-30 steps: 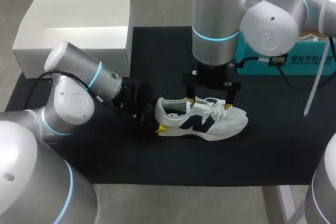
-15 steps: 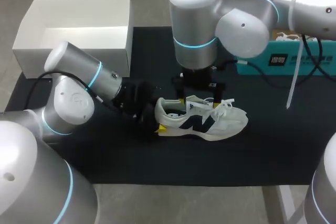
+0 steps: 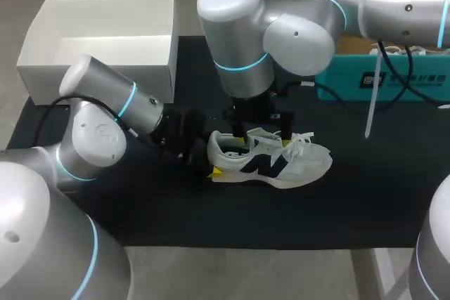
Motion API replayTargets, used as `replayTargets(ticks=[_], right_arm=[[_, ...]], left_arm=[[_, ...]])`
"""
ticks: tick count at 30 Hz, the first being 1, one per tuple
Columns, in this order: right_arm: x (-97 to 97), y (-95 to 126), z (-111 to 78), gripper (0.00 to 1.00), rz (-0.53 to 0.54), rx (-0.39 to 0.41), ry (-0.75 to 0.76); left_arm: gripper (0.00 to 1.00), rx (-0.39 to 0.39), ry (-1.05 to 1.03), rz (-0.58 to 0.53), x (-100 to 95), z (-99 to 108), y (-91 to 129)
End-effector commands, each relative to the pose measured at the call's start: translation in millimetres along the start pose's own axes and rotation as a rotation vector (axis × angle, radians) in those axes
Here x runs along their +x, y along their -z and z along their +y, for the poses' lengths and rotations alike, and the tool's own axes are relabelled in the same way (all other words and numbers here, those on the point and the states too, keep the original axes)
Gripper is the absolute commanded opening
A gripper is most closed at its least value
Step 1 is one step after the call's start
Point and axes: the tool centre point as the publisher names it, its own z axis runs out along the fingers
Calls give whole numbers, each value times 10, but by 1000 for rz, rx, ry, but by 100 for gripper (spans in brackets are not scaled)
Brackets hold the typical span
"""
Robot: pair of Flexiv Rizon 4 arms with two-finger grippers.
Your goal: Take the shoe out of the shoebox, open the shoe tongue, remove and reinsert the insole, then place the shoe into the shoebox
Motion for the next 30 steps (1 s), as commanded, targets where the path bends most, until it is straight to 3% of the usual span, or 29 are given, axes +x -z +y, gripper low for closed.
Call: replayTargets(ticks=[1, 5, 12, 16, 23, 27, 30], right_arm=[[146, -33, 23, 100, -74, 0, 11], [172, -71, 45, 100, -116, 1, 12], [110, -136, 47, 84, -198, 12, 5], [59, -130, 19, 80, -242, 10, 0], [-67, -63, -42, 86, -263, 3, -17], [-140, -32, -52, 95, -277, 0, -33], [-225, 5, -47, 93, -273, -7, -58]], left_arm=[[0, 0, 0, 1, -4, 5, 5], [0, 0, 0, 1, -4, 5, 5], [0, 0, 0, 1, -4, 5, 5], [0, 0, 0, 1, -4, 5, 5], [0, 0, 0, 1, -4, 5, 5], [0, 0, 0, 1, -4, 5, 5], [0, 0, 0, 1, -4, 5, 5]])
